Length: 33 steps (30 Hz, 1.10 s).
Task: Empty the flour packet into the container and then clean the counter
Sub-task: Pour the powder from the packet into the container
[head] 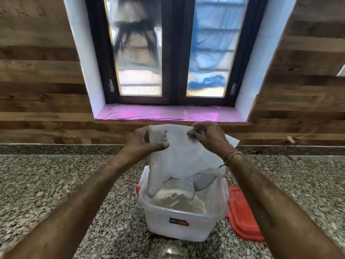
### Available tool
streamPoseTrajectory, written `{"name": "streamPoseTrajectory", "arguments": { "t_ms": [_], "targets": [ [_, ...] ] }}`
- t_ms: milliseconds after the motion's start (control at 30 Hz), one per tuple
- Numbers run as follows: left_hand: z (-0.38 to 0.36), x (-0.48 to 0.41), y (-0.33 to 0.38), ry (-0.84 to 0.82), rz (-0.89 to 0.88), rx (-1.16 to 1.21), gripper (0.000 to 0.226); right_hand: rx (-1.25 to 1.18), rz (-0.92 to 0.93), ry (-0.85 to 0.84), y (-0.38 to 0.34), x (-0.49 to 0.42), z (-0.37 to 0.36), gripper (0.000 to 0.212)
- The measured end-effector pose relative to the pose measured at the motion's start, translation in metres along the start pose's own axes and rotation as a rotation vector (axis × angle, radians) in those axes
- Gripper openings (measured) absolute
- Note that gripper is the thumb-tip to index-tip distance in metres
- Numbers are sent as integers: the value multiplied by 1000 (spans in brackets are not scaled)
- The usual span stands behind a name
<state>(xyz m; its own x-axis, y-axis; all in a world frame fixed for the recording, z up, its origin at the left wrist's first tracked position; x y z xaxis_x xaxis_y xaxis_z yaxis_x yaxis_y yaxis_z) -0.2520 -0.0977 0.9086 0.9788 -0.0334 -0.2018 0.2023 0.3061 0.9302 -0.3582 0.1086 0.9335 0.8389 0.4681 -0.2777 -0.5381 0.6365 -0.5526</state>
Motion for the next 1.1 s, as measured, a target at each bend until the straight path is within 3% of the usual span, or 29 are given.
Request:
{"name": "streamPoseTrajectory", "arguments": {
  "t_ms": [200, 333, 467, 533, 600, 833, 933, 1100],
  "targets": [
    [-11, 10, -24, 86, -7, 76, 38, 97, -16, 20, -7, 5, -1, 17],
    [-14, 16, -30, 116, -38, 185, 25, 162, -31, 38, -12, 9, -2, 15],
    [-9, 23, -42, 171, -43, 309, 41, 170, -71, 22, -11, 9, -3, 15],
    [-5, 26, -44, 212, -69, 332, 29, 163, -82, -2, -11, 7, -4, 17],
    [-3, 27, -43, 255, -87, 304, 16, 163, -90, -15, -11, 6, -4, 17],
    [7, 31, -39, 396, -93, 290, 9, 199, -91, 0, -15, 4, -13, 24],
    [10, 32, -32, 467, -134, 169, 2, 199, -83, 3, -15, 4, -17, 27],
    [8, 30, -26, 555, -136, -2, 19, 197, -23, -65, -19, 8, -27, 27]
  ]
}}
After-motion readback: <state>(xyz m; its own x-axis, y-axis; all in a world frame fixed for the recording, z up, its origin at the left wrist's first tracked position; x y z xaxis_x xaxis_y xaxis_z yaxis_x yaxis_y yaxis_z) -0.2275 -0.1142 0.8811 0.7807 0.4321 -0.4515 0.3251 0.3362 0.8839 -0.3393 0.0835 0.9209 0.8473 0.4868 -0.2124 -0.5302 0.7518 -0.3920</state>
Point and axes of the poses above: each hand's wrist, its own x-axis away from the middle knuckle, its own z-axis out of the back of the hand, y = z × x, the point moved 8 cm from there along -x, towards the middle knuckle, and after that the axes turned 8 degrees about -y, right-handed, at the moved point
